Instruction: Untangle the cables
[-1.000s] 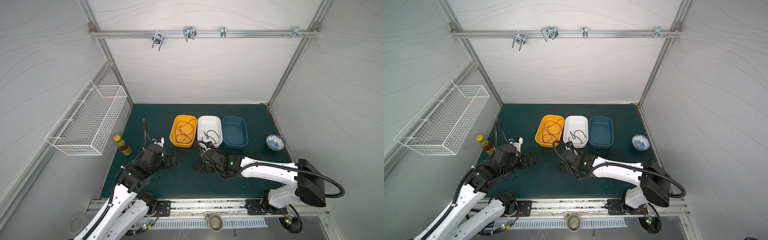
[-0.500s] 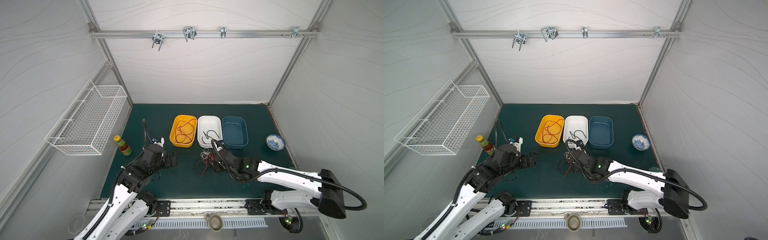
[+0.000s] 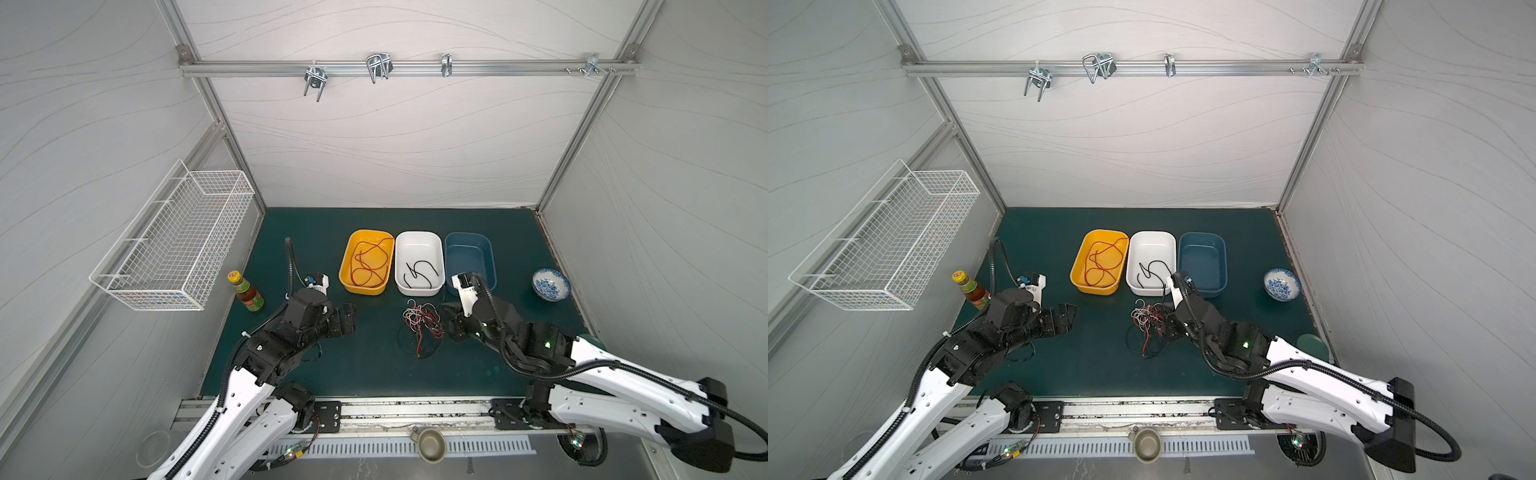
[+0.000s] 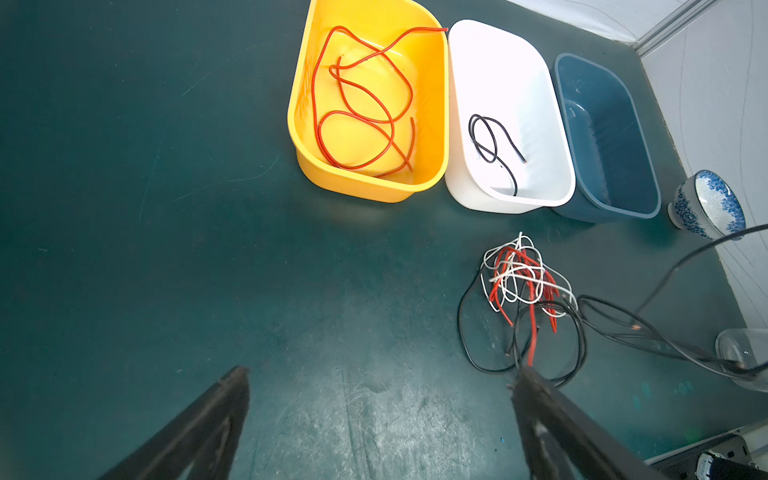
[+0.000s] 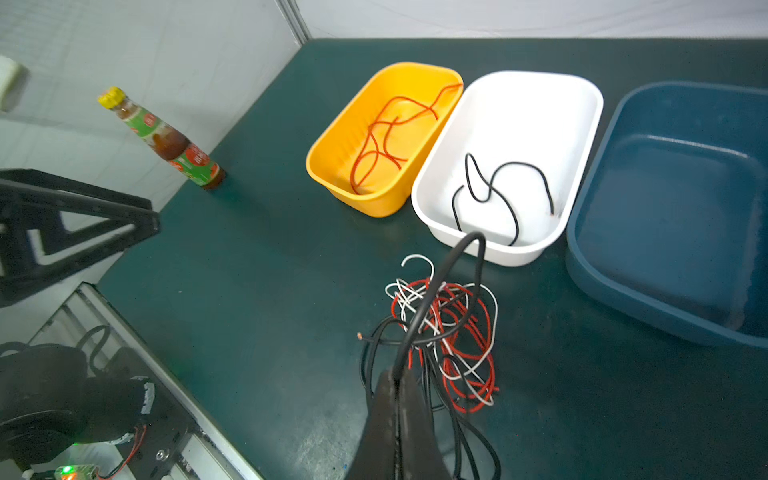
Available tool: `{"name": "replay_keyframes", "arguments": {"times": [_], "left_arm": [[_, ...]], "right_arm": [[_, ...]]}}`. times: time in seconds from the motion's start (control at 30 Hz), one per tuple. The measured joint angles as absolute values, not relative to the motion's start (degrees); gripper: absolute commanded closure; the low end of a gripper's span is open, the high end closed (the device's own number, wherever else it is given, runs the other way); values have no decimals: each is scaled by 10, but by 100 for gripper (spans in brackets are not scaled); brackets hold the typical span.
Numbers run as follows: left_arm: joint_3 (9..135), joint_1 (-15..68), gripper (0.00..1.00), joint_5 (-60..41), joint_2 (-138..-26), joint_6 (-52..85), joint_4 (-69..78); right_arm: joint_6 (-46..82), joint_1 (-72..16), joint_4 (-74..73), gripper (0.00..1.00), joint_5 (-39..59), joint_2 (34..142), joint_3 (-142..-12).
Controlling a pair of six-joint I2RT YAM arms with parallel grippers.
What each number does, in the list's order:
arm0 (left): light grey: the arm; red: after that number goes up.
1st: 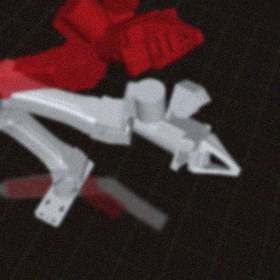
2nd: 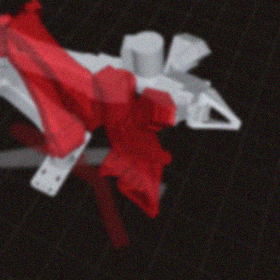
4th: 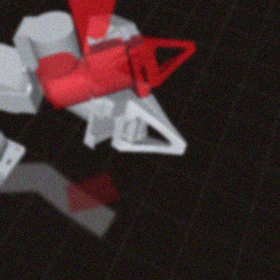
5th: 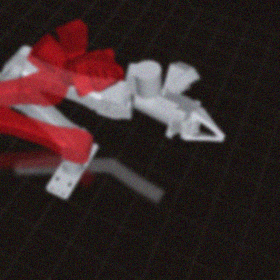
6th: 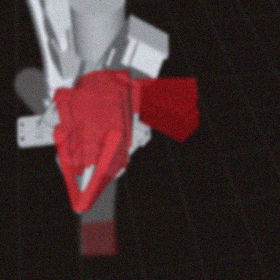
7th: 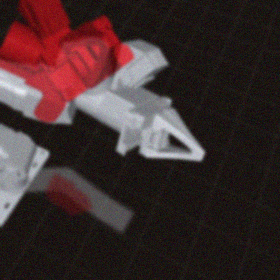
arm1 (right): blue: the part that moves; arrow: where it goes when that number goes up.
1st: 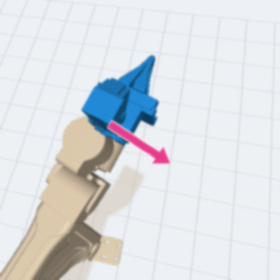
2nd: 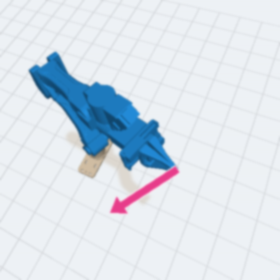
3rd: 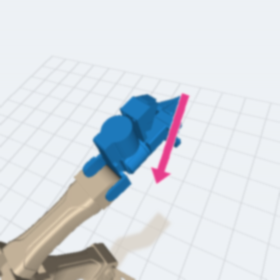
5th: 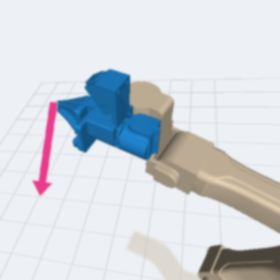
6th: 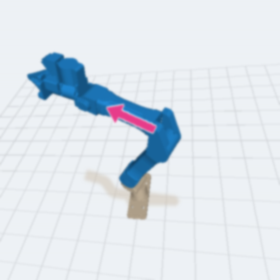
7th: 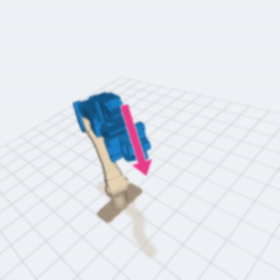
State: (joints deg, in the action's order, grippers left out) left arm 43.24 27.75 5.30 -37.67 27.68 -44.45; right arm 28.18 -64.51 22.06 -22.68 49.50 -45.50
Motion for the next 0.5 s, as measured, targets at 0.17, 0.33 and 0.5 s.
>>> {"name": "replay_keyframes", "arguments": {"times": [0.17, 0.33, 0.5], "left_arm": [[432, 277, 0, 53, -378, 277, -444], [432, 277, 0, 53, -380, 277, -444], [432, 277, 0, 48, -382, 277, -444]], "right_arm": [[226, -641, 216, 100, -218, 496, -492], [178, -632, 217, 100, -206, 508, -556], [151, -630, 215, 100, -180, 509, -597]]}}
